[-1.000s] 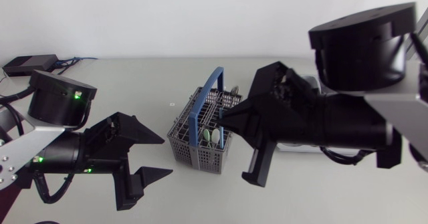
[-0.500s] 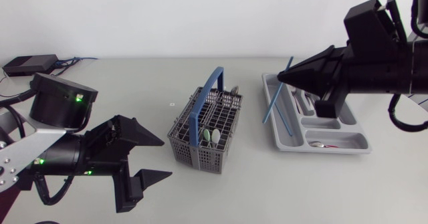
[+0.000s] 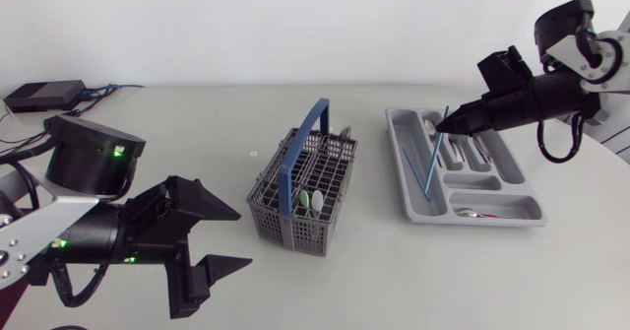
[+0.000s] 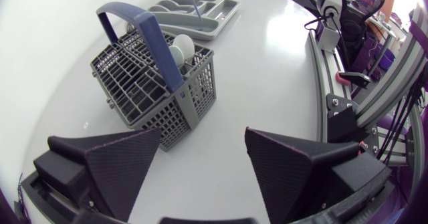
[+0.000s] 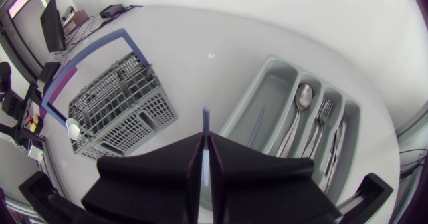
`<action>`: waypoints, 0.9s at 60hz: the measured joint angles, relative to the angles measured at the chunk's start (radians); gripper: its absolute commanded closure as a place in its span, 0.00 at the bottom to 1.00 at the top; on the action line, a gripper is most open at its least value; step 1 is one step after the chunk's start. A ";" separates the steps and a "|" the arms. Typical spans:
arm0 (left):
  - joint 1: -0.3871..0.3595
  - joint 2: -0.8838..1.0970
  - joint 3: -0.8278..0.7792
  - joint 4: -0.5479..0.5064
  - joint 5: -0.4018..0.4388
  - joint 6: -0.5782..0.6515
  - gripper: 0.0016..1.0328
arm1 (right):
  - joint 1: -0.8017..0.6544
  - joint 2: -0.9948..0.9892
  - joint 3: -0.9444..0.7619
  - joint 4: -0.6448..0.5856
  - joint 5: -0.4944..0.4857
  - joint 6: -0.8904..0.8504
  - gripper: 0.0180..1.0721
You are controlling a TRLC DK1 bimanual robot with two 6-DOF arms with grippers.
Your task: Unload the cutlery basket into the drawer organizer.
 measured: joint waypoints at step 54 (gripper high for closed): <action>0.000 0.001 -0.015 0.025 0.000 0.003 0.05 | 0.000 0.459 0.261 0.089 0.139 0.151 0.15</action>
